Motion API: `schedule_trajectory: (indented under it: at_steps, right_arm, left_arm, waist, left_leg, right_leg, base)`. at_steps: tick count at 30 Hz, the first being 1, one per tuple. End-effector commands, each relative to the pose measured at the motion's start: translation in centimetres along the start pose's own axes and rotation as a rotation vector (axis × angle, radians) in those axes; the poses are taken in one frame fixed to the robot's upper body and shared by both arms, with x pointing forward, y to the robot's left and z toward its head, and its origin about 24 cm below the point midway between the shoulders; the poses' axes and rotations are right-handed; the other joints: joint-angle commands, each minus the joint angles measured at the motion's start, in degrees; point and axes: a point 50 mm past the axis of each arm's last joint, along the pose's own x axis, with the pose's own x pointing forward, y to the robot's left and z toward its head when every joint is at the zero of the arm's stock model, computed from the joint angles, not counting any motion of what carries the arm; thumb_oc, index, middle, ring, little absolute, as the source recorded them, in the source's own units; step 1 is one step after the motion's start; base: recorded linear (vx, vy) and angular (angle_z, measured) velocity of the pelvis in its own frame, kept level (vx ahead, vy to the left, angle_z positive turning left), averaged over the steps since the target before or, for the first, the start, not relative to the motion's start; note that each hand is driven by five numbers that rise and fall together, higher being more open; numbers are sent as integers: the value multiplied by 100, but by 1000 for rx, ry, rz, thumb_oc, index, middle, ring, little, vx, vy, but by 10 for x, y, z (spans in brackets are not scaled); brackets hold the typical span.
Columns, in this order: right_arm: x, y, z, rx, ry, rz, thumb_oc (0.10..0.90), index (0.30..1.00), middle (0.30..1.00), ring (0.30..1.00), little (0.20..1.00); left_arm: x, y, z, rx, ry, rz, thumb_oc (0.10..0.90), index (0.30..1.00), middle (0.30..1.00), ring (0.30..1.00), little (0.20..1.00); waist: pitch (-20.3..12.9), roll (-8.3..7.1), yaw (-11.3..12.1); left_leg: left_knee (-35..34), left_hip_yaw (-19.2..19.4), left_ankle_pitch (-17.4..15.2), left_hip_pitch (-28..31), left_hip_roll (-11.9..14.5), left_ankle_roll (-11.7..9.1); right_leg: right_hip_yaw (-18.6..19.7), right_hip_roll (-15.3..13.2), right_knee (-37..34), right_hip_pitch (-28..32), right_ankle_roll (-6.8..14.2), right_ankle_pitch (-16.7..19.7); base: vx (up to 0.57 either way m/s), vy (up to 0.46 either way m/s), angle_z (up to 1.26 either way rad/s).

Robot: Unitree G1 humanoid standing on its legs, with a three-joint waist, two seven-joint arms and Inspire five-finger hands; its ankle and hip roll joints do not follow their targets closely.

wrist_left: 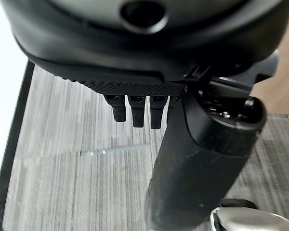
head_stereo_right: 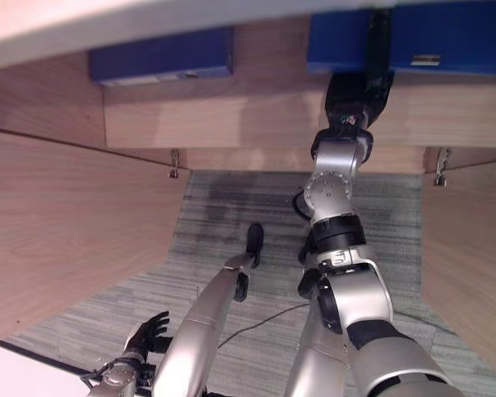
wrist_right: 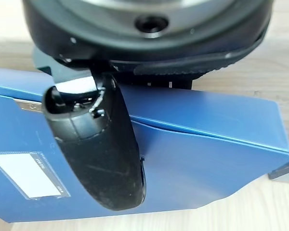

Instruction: Put the empty folder in the office cabinet

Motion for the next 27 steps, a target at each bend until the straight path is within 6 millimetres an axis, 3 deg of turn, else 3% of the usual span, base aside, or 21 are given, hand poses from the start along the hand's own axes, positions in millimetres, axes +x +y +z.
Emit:
schedule_trajectory:
  at_steps: [1, 10, 12, 16, 24, 27]
  right_arm:
    - [1, 33, 18, -56, -69, 181, 400, 300, 300, 300, 300]
    - [8, 55, 30, -108, -101, 256, 400, 300, 300, 300, 300]
    - [12, 67, 35, -180, -108, 297, 800, 900, 900, 900, 900]
    - [15, 74, 33, -243, -93, 320, 800, 900, 900, 900, 900]
    - [27, 52, 17, -463, 25, 203, 800, 900, 900, 900, 900]
    - [25, 49, 7, -428, 35, 168, 800, 900, 900, 900, 900]
  left_arm:
    - [-13, 27, -44, 25, 151, 102, 800, 900, 900, 900, 900]
    - [-12, 37, -43, 48, 147, 127, 800, 900, 900, 900, 900]
    - [-12, 45, -43, 53, 152, 146, 800, 900, 900, 900, 900]
    - [-11, 47, -43, 63, 160, 151, 800, 900, 900, 900, 900]
    - [-8, 54, -41, 78, 168, 166, 800, 900, 900, 900, 900]
    - [-7, 53, -42, 88, 181, 177, 800, 900, 900, 900, 900]
  waist:
    - [-109, 132, 50]
    - [-153, 50, 40]
    - [-170, 16, 70]
    - [-163, -25, 97]
    - [-67, -170, 77]
    - [-65, -205, 49]
  left_leg:
    - [366, 150, -1134, 170, -139, 211]
    - [-94, 94, -1002, 405, -96, 144]
    - [-128, 83, -989, 448, -92, 134]
    - [-204, 57, -967, 501, -87, 125]
    - [-567, 23, -838, 763, -39, 88]
    - [-707, 47, -796, 857, -13, 71]
  right_leg:
    - [-21, -85, -608, 71, 468, 243]
    - [-141, -66, -1013, 319, 527, 354]
    - [-168, -66, -1070, 389, 539, 366]
    - [-197, -60, -1151, 452, 548, 391]
    - [-294, 1, -1487, 707, 558, 516]
    - [-283, 43, -1606, 762, 566, 543]
  base:
    - [-9, -4, -9]
    - [-1, -1, -1]
    - [7, -4, 2]
    - [0, 0, 0]
    - [0, -8, 0]
    - [-2, -11, -3]
